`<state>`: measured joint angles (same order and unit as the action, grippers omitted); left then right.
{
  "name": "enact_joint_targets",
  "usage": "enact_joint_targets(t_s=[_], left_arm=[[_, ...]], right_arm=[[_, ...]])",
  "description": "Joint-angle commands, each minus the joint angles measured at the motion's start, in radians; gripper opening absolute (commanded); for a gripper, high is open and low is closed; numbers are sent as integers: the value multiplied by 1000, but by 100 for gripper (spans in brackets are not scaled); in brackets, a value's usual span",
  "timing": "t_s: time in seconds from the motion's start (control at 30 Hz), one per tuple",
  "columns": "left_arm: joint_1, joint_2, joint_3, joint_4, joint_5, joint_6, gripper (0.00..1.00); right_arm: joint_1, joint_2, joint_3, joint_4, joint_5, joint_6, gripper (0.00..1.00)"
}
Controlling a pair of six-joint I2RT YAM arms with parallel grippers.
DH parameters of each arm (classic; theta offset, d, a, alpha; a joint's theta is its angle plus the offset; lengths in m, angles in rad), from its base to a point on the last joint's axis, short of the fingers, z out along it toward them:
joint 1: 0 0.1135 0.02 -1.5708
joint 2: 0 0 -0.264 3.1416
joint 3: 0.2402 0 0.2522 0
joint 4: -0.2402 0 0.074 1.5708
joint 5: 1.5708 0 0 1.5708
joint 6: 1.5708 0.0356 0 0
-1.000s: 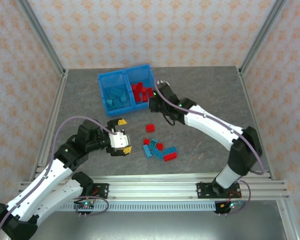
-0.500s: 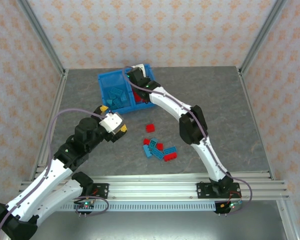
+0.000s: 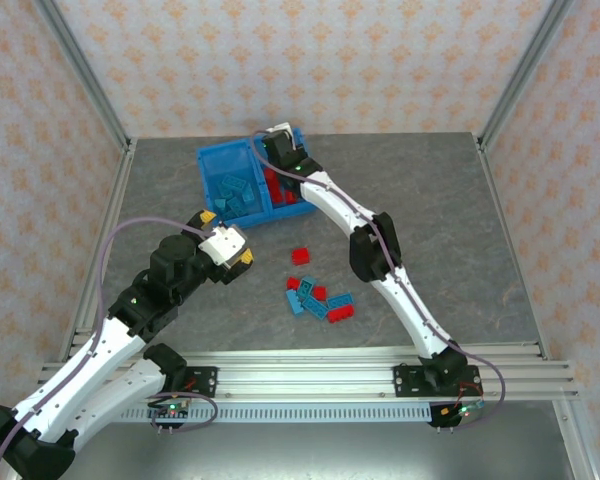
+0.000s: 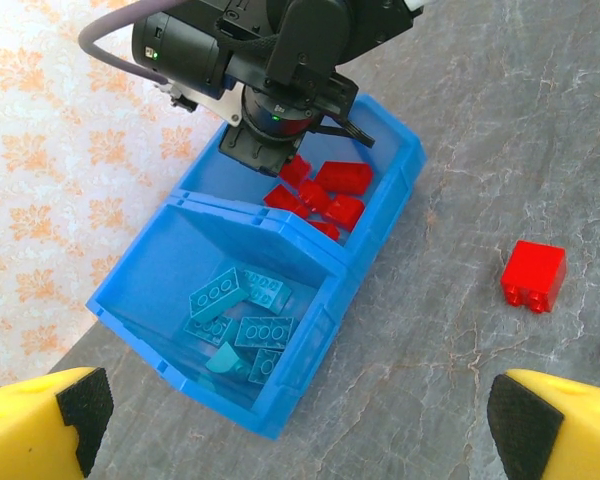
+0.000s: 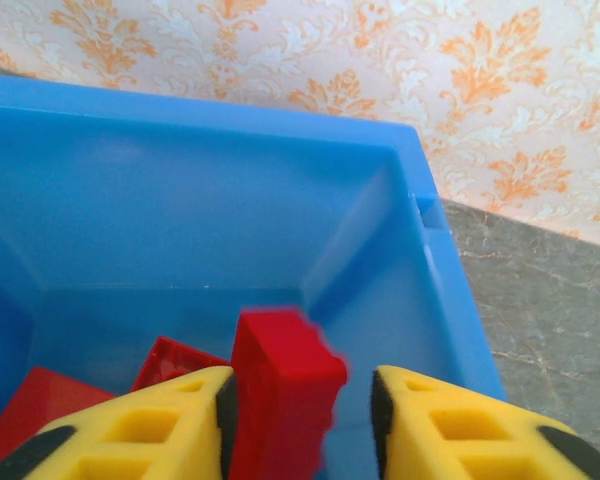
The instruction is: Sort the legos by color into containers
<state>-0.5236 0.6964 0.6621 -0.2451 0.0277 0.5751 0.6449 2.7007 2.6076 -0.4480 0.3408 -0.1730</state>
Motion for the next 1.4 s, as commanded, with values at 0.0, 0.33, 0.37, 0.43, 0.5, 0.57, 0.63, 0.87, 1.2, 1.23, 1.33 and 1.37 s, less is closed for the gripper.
enact_joint_targets(t_s=[0.0,0.33,0.37,0.43,0.5,0.57,0.63,0.87,1.2,1.23,1.33,1.37], left_arm=[[-3,2,2,9,-11,8,100],[-3,15,-4,19,-16,3,100],[-3,18,-5,18,-13,4,100],[-3,30,-3,15,2,2,100],[0,47,-2,25,21,-19,100],[10,72,-8,60,32,-99,100],[49,109,-22,143,-48,-323,100],[177,274,164,-58,-43,-566,100],[182,503,406,-391,41,-1093,97],[157,511,415,-430,27,-1181,94],[16,507,393,-463,-15,-1310,88],[-31,510,381,-455,-10,-1343,88]], right_arm=[[2,-13,55,9,18,-11,43],[7,-292,-128,-73,-84,158,42],[8,-335,-192,-67,-100,178,42],[7,-472,-361,-47,-173,215,44],[8,-596,-535,-31,-245,248,45],[7,-738,-723,-7,-298,295,46],[4,-910,-943,30,-357,352,47],[3,-1294,-1327,-31,-600,398,65],[-3,-1544,-1546,-126,-664,450,94],[-5,-1565,-1569,-112,-638,457,100],[-16,-1610,-1626,-69,-620,469,99],[-20,-1615,-1635,-64,-627,467,99]])
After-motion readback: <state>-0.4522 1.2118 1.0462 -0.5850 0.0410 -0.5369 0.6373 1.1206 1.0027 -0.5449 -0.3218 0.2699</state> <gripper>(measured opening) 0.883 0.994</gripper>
